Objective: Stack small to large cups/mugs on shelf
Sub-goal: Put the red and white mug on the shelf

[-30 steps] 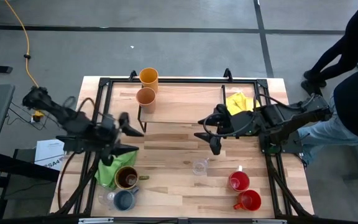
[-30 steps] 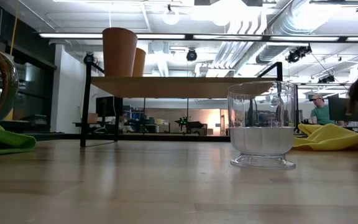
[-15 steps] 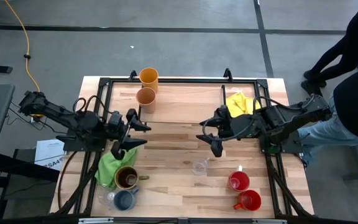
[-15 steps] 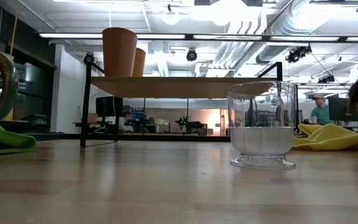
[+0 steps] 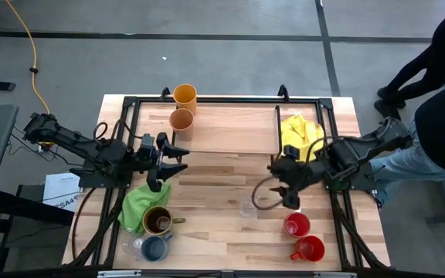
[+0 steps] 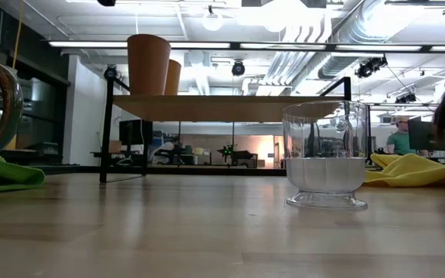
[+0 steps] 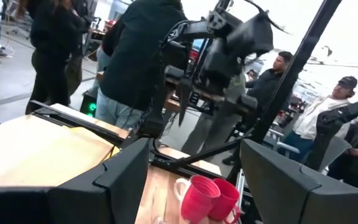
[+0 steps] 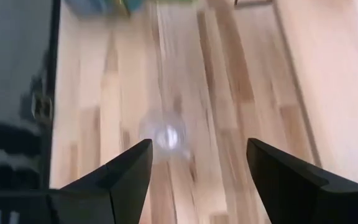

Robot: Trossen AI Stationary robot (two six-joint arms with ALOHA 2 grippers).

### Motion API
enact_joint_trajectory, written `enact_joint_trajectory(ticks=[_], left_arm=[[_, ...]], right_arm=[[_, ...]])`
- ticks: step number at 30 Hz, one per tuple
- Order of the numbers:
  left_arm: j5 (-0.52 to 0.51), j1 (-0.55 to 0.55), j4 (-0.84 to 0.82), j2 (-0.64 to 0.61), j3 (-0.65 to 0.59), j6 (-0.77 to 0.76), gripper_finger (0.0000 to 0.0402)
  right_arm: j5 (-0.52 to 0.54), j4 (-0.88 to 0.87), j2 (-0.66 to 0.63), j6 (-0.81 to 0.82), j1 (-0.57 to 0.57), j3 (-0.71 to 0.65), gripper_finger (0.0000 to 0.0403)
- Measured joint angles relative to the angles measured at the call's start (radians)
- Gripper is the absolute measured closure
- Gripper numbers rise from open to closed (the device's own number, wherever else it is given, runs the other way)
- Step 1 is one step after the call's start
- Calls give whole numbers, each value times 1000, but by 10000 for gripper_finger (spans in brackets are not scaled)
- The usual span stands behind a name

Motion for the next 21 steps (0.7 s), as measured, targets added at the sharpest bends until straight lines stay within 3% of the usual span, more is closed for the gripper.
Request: enact_joint_trajectory(ticks=[6,13,18,21], left_arm=[[-4,0,0,0,0,-6,160],[-4,0,1,0,0,-15,160],[-42,0,1,0,0,-72,160],[-79,0,0,-1,0,-50,160]], right_arm=[[-96,-5,-37,172,114,-171,150],[-210,5,-146,614,301,-438,150],[-206,49,-198,942,399,-527,150],[-211,57,-173,1051,415,-551,150]])
